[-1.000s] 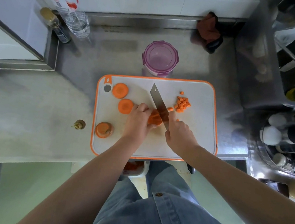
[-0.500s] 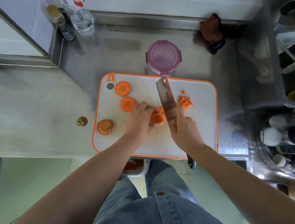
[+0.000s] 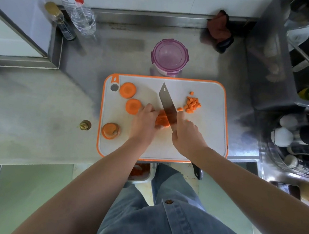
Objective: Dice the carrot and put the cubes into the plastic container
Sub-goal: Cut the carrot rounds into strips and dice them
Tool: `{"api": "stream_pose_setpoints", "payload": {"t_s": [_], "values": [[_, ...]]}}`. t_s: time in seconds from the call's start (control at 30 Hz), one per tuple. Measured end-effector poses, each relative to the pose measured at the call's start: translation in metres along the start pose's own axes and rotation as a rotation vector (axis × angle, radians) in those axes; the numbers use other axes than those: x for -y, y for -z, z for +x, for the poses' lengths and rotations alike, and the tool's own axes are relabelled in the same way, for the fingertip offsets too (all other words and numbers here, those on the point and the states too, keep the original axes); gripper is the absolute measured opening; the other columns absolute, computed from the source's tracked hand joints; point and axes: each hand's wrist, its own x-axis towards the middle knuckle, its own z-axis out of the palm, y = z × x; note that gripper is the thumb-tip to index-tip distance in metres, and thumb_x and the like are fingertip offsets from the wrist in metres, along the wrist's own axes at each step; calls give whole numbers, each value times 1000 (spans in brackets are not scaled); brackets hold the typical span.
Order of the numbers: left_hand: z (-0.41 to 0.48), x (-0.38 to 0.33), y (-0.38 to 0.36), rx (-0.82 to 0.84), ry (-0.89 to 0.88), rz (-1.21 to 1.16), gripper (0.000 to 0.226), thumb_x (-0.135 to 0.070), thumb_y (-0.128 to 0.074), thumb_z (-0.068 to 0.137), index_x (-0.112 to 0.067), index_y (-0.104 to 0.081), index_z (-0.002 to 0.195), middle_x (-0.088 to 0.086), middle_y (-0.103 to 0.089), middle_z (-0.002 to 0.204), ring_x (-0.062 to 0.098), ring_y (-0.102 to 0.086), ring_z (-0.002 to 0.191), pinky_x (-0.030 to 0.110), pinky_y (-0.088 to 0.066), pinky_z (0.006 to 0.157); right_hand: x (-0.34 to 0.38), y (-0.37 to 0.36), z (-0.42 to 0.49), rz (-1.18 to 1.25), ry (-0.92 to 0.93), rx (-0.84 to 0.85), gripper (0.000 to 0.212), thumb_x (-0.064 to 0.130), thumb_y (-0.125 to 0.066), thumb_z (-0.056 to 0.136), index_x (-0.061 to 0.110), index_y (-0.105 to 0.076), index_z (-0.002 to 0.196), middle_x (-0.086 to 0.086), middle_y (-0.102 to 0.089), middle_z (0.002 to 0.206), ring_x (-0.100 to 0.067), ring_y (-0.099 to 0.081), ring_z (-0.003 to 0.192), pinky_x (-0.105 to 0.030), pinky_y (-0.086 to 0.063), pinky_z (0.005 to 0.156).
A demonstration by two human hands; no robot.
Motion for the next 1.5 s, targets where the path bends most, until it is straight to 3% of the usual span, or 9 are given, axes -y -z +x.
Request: {"api": "stream_pose_setpoints", "payload": {"t_s": [0.23,0.53,0.63,0.73,0.83,0.97,1.2,1.4,1.5], "values": [[4,2,0,44,10,-84,36,-25,-78,77,-14,-69,110,4,-56,98,25,-58,89,35,-48,76,6,-1,1,-27,-20,23,48,5,-41,94,9,-23,137,-9,-51,81,-27,-56,75,-41,-51,62],[6,5,1,52,-8,-93,39,-22,-80,74,-12,-70,111,4,-56,93,26,-59,84,28,-39,68,6,-11,4,-63,-26,24,47,5,-41,94,10,-23,136,-7,-50,75,-26,-55,68,-39,-50,58],[6,4,1,53,-4,-111,38,-21,-80,75,-12,-70,111,4,-56,94,26,-59,86,31,-44,70,6,-15,4,-78,-23,3,51,5,-41,94,9,-20,141,-4,-44,71,-22,-48,65,-33,-39,56],[6,4,1,59,-11,-105,38,-20,-79,76,-11,-69,112,6,-57,97,26,-59,87,31,-46,73,8,-19,3,-94,-10,5,59,5,-41,95,9,-13,146,-5,-46,75,-22,-49,67,-34,-42,59],[6,4,0,52,-13,-87,40,-21,-80,76,-10,-69,113,5,-57,98,25,-59,87,30,-46,73,5,-18,4,-55,-11,-16,52,6,-40,95,8,-21,143,-7,-47,76,-26,-51,69,-38,-46,61],[4,4,-1,47,-14,-65,40,-23,-79,76,-12,-68,113,4,-54,97,25,-58,87,37,-50,75,-2,-10,3,3,0,-28,39,6,-39,94,7,-29,132,-8,-45,74,-30,-48,69,-37,-37,59],[-3,-1,0,37,27,-31,53,-29,-71,86,-15,-55,134,4,-54,118,23,-55,107,32,-47,94,-4,6,-1,34,62,-58,43,14,-40,98,11,-23,137,-8,-54,75,-25,-55,65,-39,-48,56],[-4,-2,0,30,53,-80,40,-24,-72,85,-15,-63,123,6,-54,110,26,-56,98,37,-50,84,5,6,-1,5,39,-1,43,6,-38,96,9,-23,136,-4,-43,71,-22,-47,70,-32,-36,57],[-3,-1,-2,36,54,-72,36,-24,-73,84,-12,-64,117,7,-54,109,27,-56,97,41,-51,83,7,2,1,9,23,5,41,5,-39,95,7,-25,134,-2,-38,70,-24,-46,70,-35,-38,58]]}}
